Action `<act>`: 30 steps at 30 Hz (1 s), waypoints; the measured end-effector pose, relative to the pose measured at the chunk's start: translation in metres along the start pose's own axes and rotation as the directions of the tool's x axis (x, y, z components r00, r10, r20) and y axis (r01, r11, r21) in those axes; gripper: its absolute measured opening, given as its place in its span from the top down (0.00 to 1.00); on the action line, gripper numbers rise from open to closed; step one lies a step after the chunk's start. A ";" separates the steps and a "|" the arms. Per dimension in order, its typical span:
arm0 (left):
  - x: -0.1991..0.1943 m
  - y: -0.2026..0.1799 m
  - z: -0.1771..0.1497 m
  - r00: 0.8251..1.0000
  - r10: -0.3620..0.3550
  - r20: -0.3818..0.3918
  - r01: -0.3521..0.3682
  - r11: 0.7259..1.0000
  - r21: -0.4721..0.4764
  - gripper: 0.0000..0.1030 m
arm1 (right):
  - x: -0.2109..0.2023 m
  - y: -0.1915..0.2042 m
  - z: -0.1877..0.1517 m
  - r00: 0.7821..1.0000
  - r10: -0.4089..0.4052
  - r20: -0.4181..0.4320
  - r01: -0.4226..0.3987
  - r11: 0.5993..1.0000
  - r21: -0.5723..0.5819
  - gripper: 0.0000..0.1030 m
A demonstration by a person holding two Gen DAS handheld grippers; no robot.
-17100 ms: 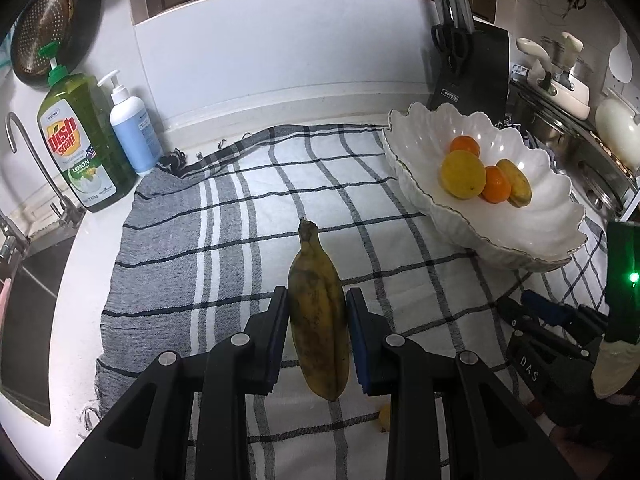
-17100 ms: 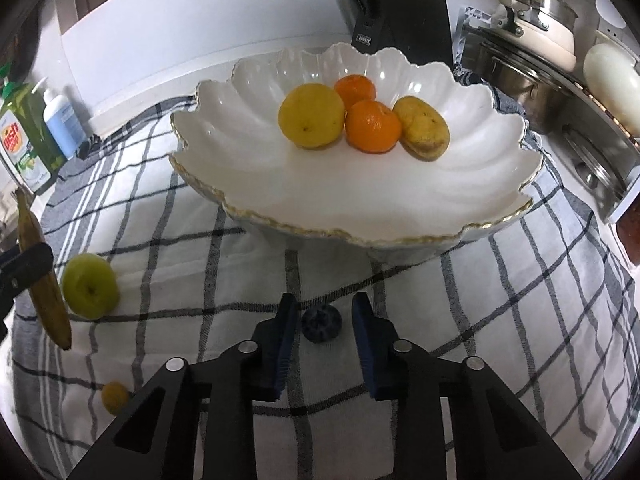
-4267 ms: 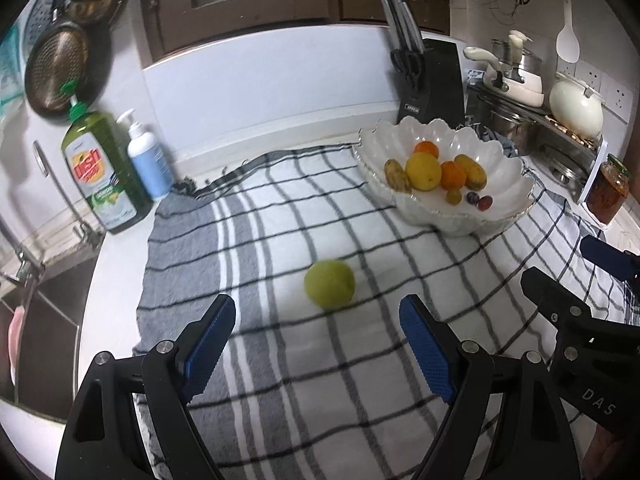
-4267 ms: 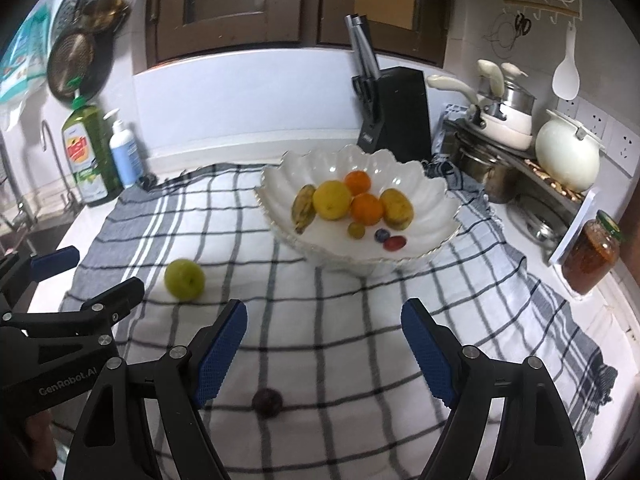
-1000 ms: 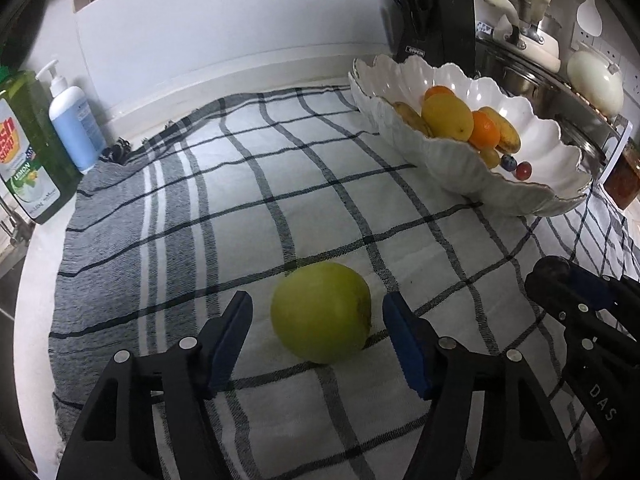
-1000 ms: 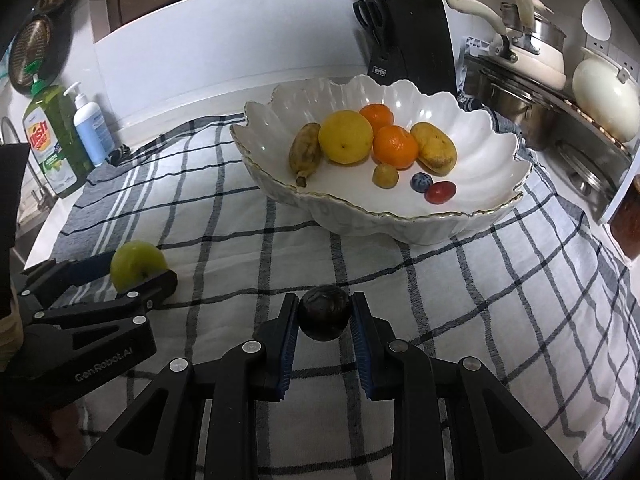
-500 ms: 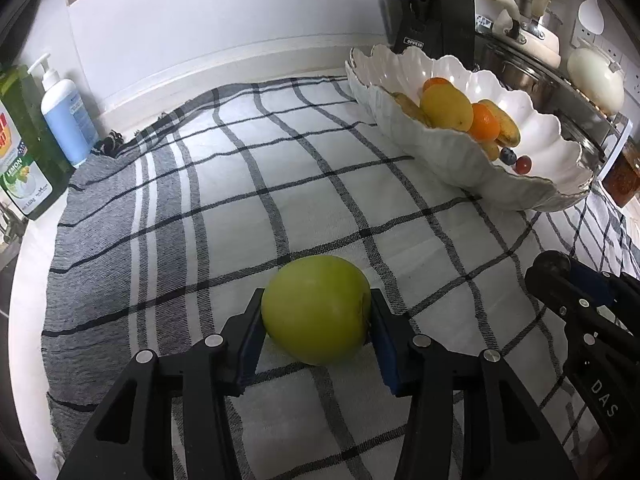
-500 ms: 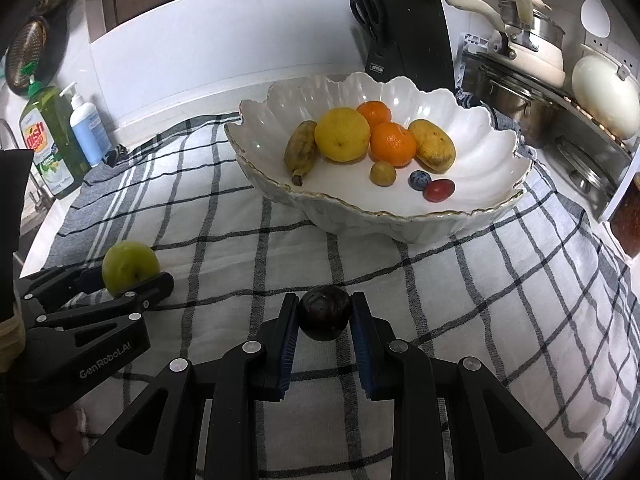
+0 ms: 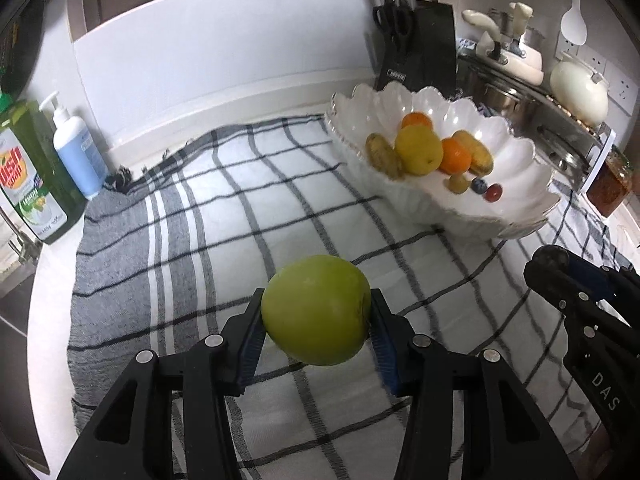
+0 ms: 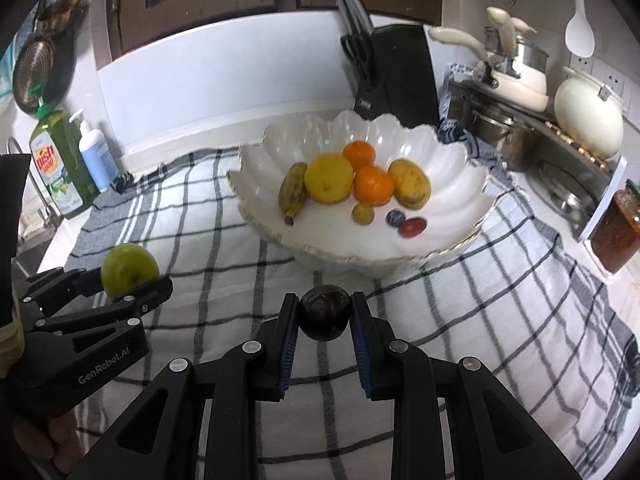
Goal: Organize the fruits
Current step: 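Carry the green apple and dark fruit into the bowl and open both tools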
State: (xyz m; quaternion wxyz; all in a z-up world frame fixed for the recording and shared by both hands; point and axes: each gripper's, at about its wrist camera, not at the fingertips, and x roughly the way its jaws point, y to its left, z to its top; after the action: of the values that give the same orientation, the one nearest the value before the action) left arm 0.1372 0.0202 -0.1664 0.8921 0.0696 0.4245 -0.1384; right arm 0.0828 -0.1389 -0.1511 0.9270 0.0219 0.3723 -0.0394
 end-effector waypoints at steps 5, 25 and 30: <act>-0.012 -0.009 0.019 0.999 -0.026 0.024 0.025 1.000 0.013 0.53 | -0.017 -0.008 0.018 0.999 -0.015 0.041 0.014 1.000 0.011 0.74; -0.004 -0.061 0.108 0.988 -0.144 0.063 0.135 0.982 0.130 0.53 | -0.021 -0.056 0.080 0.991 -0.114 0.077 0.108 0.991 0.079 0.74; 0.016 -0.070 0.121 0.988 -0.148 0.046 0.140 0.979 0.145 0.53 | -0.001 -0.068 0.089 0.990 -0.128 0.053 0.123 0.989 0.079 0.74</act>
State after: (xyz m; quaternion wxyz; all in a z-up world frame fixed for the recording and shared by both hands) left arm 0.2150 -0.0785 -0.1025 0.8842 0.0980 0.3920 -0.2343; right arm 0.1372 -0.2124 -0.0872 0.9316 0.0324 0.3441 -0.1124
